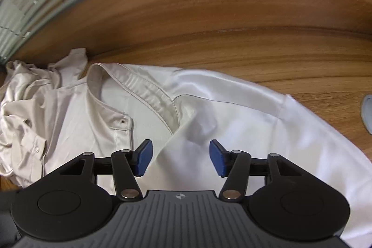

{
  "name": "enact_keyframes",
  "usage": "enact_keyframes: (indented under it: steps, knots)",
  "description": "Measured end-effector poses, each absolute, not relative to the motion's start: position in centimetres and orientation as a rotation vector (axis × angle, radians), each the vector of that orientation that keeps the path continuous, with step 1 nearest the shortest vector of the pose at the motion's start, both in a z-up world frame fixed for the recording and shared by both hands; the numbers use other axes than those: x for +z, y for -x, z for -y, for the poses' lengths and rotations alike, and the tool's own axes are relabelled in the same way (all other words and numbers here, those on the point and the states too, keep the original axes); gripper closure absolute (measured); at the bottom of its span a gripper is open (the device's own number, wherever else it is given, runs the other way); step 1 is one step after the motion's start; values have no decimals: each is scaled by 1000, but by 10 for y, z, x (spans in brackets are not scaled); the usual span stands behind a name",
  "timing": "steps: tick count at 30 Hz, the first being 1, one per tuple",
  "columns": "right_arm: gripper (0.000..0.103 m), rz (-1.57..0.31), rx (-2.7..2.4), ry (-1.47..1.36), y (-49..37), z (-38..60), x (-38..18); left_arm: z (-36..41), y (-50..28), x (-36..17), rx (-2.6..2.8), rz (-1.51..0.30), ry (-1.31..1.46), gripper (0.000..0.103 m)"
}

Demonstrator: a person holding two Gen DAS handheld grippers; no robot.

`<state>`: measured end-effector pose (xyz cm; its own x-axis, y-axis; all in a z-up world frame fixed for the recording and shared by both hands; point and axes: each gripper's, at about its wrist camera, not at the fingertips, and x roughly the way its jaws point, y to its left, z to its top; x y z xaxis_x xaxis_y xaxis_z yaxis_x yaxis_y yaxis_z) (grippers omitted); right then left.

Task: Fold clothes

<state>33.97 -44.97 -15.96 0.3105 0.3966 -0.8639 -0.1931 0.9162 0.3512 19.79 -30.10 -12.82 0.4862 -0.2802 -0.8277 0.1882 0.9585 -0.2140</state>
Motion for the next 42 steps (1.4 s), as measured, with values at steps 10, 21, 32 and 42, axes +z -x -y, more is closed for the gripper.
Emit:
enact_keyframes:
  steps: [10, 21, 32, 42]
  knots:
    - [96, -1200, 450, -341, -344, 463, -167, 280, -205, -116, -250, -952, 154, 57]
    - [98, -1156, 478, -826, -344, 544, -186, 243, -228, -143, -257, -1045, 507, 57]
    - [97, -1206, 395, -62, -332, 490, -179, 303, -231, -155, -441, -1138, 459, 57]
    - [78, -1112, 510, -8, -330, 471, -142, 346, -222, -162, -569, -1194, 420, 57]
